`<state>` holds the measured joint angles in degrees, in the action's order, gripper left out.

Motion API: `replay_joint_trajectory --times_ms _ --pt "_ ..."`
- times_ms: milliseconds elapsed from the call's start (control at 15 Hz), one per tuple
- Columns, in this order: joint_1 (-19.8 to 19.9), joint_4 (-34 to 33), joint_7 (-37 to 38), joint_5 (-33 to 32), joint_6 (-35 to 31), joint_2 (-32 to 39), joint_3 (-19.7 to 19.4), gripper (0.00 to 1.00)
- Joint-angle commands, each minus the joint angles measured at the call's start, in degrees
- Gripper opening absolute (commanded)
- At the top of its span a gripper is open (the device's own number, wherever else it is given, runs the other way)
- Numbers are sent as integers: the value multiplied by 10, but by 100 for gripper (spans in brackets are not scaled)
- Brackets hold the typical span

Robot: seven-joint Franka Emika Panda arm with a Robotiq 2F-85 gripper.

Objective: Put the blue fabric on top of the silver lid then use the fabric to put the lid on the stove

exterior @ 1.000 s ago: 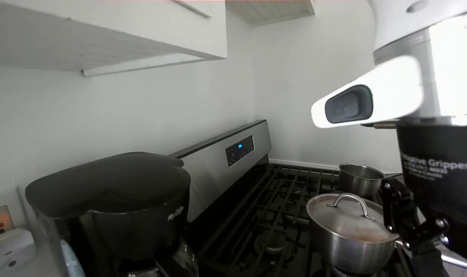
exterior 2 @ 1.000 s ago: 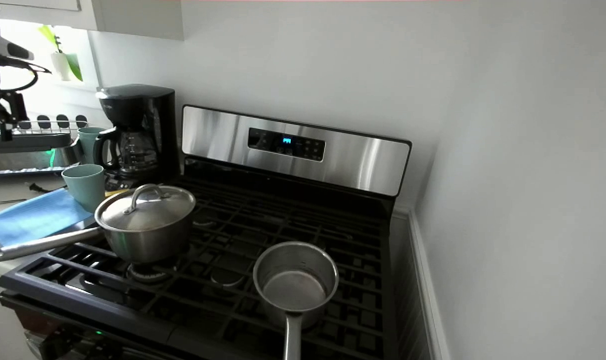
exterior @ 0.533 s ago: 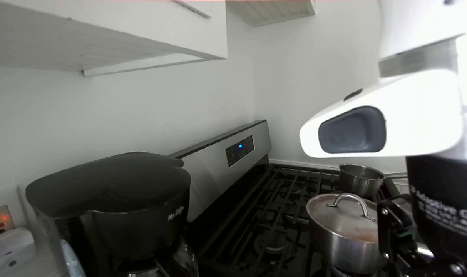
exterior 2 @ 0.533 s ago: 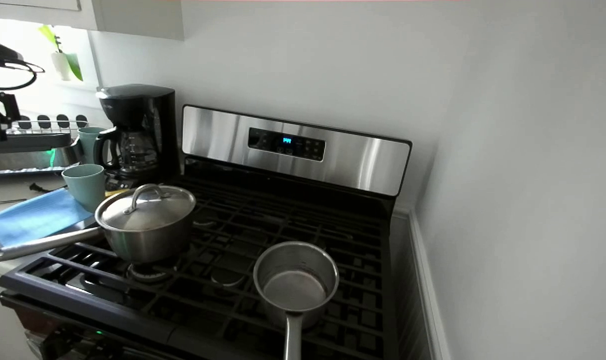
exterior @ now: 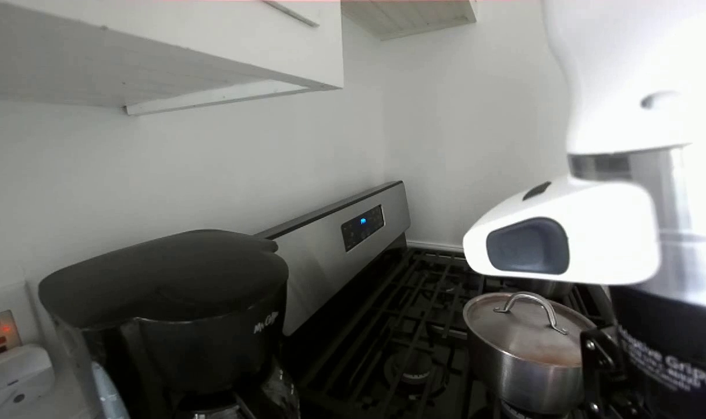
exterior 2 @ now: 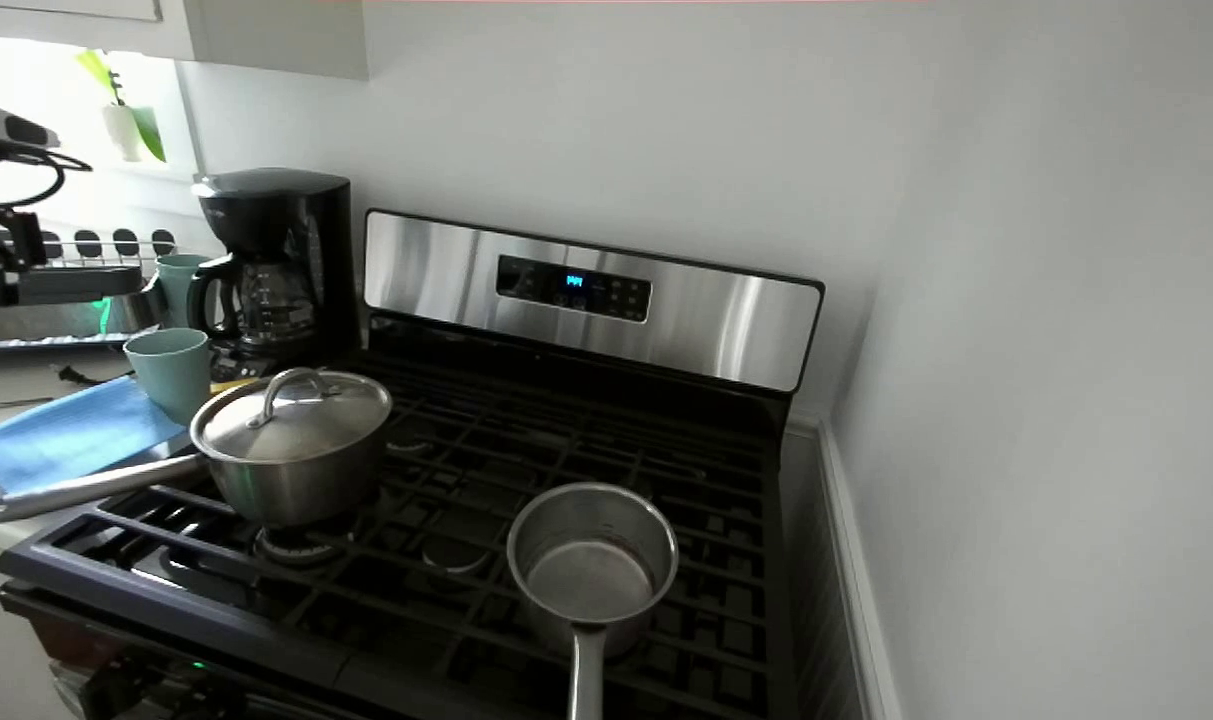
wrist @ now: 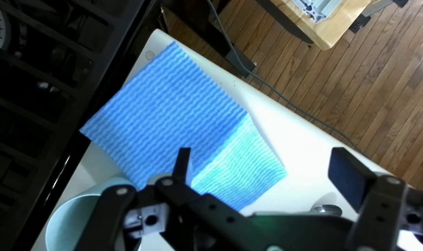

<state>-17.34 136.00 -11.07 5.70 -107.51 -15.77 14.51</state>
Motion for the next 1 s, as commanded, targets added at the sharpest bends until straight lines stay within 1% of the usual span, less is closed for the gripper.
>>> replay_joint_trajectory --times_ms 0,200,333,400,467,533,667,800,933 --pt "0 64 14 13 -81 -14 -1 100" --pt "0 121 16 5 -183 -30 -3 100" --pt "-1 153 10 18 -252 -34 -11 100" --pt "-4 162 1 34 -274 -29 -19 100" --pt "-8 165 -8 52 -288 -20 -27 100" --pt "-4 140 8 21 -254 -8 -16 100" --pt "-4 154 3 33 -274 -8 -23 100" --pt "-4 155 3 35 -276 -8 -24 100" --pt "0 151 -4 41 -291 16 -31 100"
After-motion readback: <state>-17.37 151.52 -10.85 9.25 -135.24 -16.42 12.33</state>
